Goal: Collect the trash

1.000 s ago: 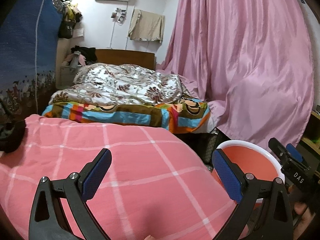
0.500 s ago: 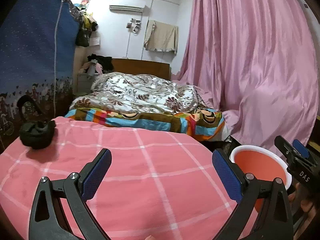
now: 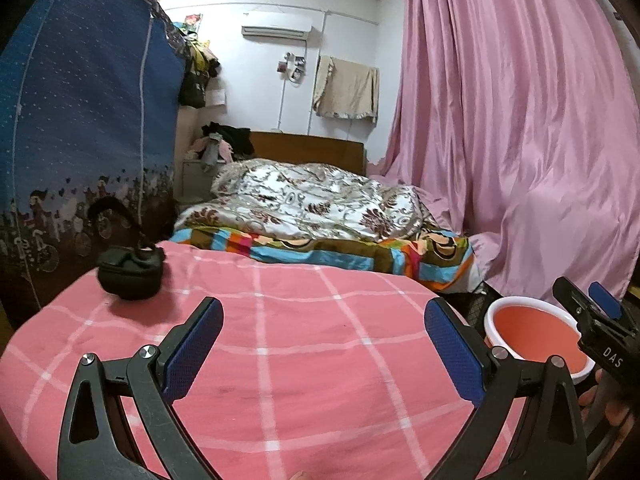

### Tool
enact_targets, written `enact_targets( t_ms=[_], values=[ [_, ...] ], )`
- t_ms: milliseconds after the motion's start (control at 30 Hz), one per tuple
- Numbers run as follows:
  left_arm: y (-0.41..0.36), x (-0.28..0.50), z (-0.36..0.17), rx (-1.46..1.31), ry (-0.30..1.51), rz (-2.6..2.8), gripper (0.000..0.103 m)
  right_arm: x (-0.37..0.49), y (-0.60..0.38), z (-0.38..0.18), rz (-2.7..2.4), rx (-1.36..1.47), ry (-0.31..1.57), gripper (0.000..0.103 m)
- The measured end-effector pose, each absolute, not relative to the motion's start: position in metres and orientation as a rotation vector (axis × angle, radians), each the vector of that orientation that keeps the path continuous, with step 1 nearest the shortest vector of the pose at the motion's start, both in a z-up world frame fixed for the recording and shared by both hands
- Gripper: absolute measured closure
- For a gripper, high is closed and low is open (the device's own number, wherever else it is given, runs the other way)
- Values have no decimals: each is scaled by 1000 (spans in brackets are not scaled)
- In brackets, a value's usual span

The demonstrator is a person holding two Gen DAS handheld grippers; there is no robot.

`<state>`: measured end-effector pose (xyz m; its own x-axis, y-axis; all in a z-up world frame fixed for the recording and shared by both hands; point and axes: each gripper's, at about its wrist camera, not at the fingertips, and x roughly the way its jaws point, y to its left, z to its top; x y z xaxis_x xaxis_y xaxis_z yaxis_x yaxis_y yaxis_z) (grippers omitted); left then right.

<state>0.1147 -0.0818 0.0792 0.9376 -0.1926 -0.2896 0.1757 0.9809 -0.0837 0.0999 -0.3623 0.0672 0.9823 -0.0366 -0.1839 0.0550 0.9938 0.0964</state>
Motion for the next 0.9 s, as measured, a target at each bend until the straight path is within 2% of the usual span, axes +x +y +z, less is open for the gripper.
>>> enact_targets(
  t_ms=[900],
  values=[
    [-9, 51, 35, -63, 247, -25, 4, 78, -275, 39, 133, 43, 197, 0]
  ],
)
